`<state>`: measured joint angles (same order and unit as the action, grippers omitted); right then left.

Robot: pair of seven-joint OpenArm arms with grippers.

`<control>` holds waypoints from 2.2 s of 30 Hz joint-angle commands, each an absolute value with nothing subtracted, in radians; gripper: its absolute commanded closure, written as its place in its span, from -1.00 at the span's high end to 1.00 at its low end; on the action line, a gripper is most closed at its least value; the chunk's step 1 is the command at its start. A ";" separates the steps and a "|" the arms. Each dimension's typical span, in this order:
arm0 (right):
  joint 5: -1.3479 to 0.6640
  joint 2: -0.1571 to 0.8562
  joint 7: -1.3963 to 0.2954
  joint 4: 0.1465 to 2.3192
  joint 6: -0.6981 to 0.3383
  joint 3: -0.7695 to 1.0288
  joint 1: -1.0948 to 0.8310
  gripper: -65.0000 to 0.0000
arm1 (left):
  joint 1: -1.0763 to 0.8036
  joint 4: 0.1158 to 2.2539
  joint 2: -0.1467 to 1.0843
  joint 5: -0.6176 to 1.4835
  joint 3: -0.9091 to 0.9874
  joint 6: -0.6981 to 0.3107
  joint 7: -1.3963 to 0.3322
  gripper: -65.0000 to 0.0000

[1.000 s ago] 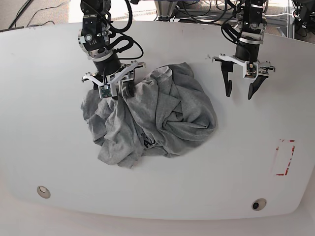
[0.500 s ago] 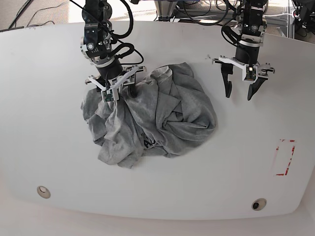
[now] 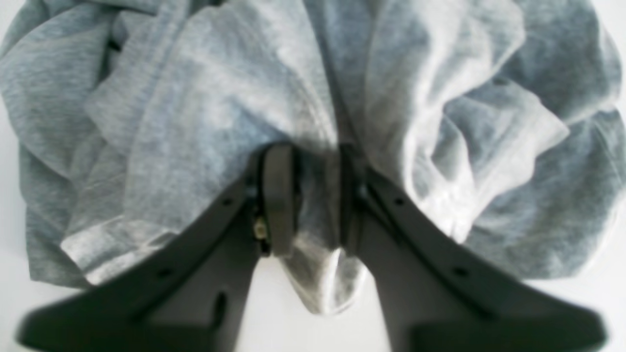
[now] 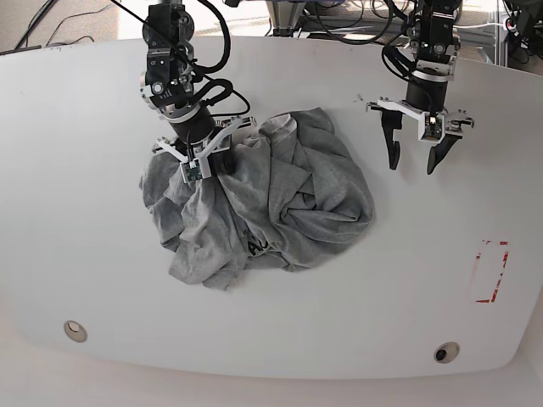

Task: Layout the t-shirt on the table in an organized manner, then fold the t-shirt properly
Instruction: 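Close the right gripper on a fold of the grey t-shirt, then drag the grasped shirt fabric away with the right gripper, then grasp another edge of the shirt with the left gripper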

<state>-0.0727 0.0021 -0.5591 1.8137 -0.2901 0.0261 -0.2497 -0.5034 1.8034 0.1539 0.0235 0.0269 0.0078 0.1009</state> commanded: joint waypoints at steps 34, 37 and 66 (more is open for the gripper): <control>-0.077 0.174 -0.572 2.034 -0.320 0.162 -0.031 -1.00 | -0.479 1.807 0.185 0.022 0.018 0.013 0.128 0.14; -0.077 0.209 -0.572 2.034 -0.320 0.163 0.015 -1.00 | -0.478 1.796 0.185 0.022 0.016 0.013 0.128 0.14; -0.077 0.363 -0.645 2.032 -0.321 0.214 0.239 -1.00 | -0.437 1.770 0.157 0.065 -0.189 0.013 0.010 0.14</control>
